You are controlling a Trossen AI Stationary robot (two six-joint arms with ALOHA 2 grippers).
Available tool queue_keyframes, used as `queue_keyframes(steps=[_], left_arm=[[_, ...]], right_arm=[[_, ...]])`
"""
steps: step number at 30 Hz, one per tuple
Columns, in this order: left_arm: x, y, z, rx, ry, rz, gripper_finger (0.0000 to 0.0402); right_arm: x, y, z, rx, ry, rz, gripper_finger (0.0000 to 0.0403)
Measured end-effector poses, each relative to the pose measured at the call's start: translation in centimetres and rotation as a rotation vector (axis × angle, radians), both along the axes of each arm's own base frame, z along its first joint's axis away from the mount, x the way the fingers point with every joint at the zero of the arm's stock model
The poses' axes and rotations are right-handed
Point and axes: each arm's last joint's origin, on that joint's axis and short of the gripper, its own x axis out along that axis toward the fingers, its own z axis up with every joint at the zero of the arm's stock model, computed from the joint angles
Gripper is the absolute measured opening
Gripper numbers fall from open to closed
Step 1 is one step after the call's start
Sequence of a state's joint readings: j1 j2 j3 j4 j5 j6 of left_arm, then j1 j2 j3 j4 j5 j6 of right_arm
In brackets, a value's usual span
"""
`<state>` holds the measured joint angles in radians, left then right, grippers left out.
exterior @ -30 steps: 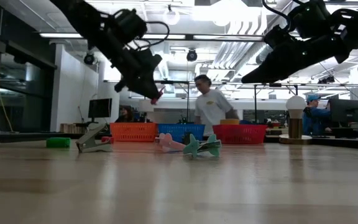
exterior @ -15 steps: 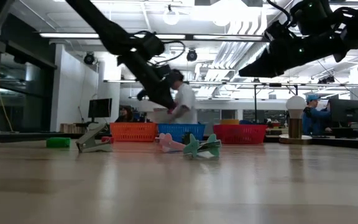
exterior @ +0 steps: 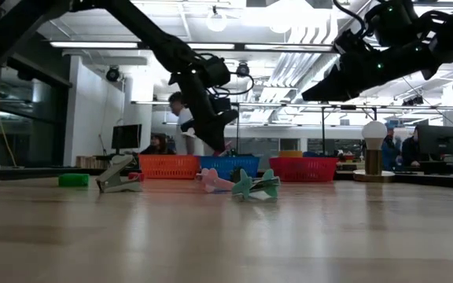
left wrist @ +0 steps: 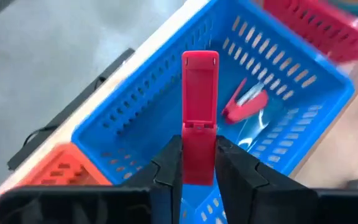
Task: Pick and place Stapler, Stapler remover, tape
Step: Put the red stapler into the blue bin, then put the gray staple remover into the orange bin
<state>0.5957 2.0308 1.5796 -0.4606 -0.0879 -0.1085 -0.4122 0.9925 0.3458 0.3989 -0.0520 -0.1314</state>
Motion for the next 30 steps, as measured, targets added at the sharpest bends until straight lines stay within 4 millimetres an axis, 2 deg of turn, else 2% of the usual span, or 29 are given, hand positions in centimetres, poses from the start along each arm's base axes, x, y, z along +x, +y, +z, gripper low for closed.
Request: queue_keyframes(steps=[8,13,17,20,24,27,30], left_arm=[[-0.1,-0.1,-0.1,-0.009,0.020,-0.006,0.0146],[-0.1,-0.1,0.0,0.007,0.025,-0.027,0.0176],[-0.6,-0.4,1.7,0.025,0.003,-0.028,0.0180],[-0.9,-1.5,3.7,0.050,-0.016,-0.039,0.0181],[-0.7,-3.8,4.8,0.084,0.044,-0.062,0.0181],[-0.6,-5.4,4.9,0.090,0.106,-0.077,0.0181],[-0.3,-6.8,3.9,0.090,0.151,-0.098,0.0181]], right_arm=[[0.0,0.0,0.0,-0.001,0.003,0.000,0.0181],[0.0,0.0,0.0,0.000,0.002,-0.001,0.0181],[0.0,0.0,0.0,0.001,0.002,0.006,0.0181],[0.0,0.0,0.0,0.000,0.002,0.017,0.0181],[0.1,0.1,-0.1,0.005,0.007,0.031,0.0181],[0.0,0.1,-0.1,0.007,0.007,0.025,0.0181],[0.1,0.1,-0.3,0.010,0.021,0.036,0.0181]])
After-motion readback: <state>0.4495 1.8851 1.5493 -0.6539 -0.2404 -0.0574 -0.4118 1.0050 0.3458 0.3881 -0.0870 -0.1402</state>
